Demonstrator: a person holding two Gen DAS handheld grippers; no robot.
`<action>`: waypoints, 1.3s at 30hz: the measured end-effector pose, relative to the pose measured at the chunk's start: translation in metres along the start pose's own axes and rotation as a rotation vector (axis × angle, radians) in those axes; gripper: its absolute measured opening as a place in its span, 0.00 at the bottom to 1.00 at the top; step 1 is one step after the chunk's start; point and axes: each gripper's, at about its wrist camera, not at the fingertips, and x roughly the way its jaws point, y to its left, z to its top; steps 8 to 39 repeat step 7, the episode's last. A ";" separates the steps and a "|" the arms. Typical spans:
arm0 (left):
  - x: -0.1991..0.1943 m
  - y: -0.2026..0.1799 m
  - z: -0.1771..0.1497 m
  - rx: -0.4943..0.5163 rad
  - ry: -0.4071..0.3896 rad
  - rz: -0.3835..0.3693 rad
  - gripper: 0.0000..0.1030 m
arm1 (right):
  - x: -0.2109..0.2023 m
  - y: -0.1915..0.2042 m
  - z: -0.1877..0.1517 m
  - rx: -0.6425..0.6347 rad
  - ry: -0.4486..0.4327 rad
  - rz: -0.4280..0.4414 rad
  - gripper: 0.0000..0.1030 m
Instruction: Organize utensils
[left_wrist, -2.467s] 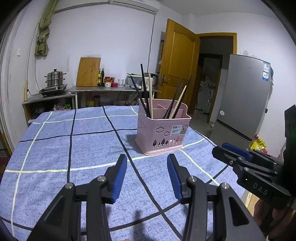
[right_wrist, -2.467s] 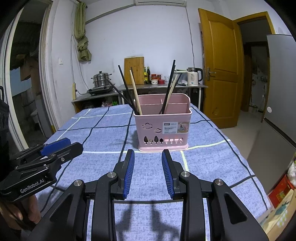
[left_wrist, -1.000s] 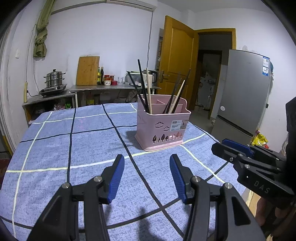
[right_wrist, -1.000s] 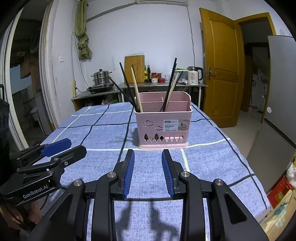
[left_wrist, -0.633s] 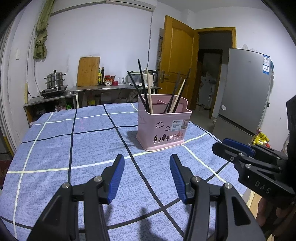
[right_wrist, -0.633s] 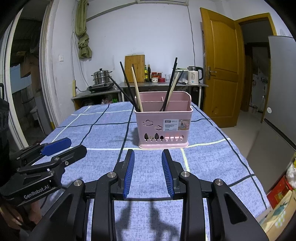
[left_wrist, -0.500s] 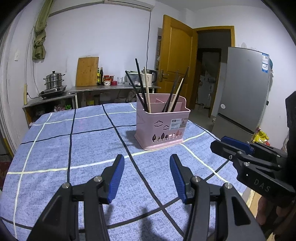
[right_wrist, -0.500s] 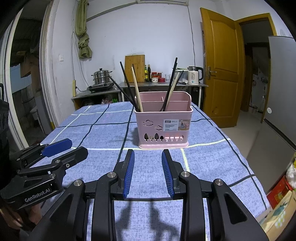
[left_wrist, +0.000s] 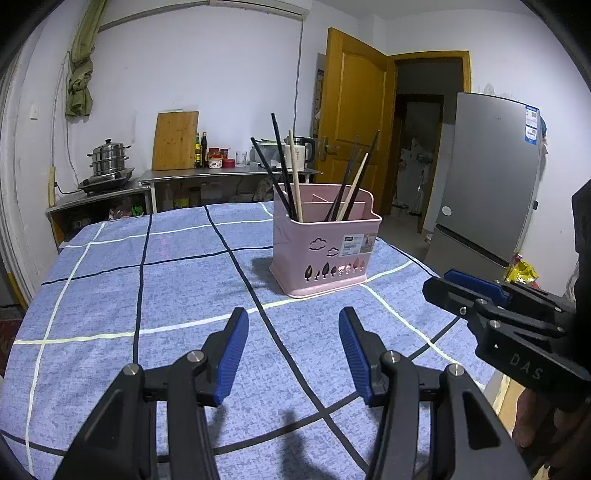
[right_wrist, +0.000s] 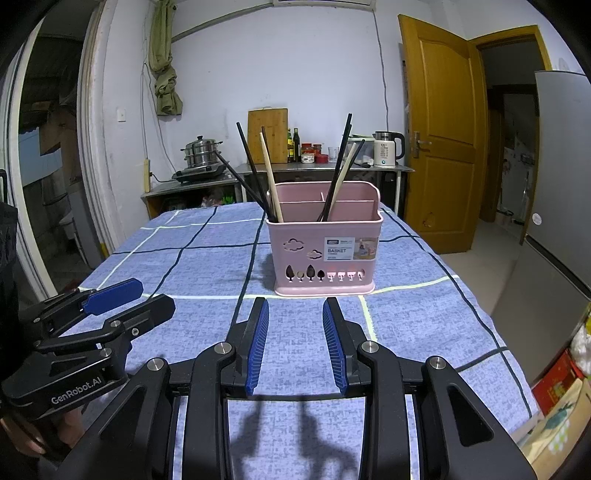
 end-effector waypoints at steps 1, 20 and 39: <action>0.000 0.000 -0.001 0.003 0.001 0.000 0.52 | 0.000 0.000 0.000 0.000 0.000 0.000 0.31; 0.000 0.000 -0.001 -0.006 0.002 -0.006 0.54 | 0.000 -0.002 0.000 -0.001 -0.002 -0.003 0.31; 0.000 0.000 -0.001 -0.006 0.002 -0.006 0.54 | 0.000 -0.002 0.000 -0.001 -0.002 -0.003 0.31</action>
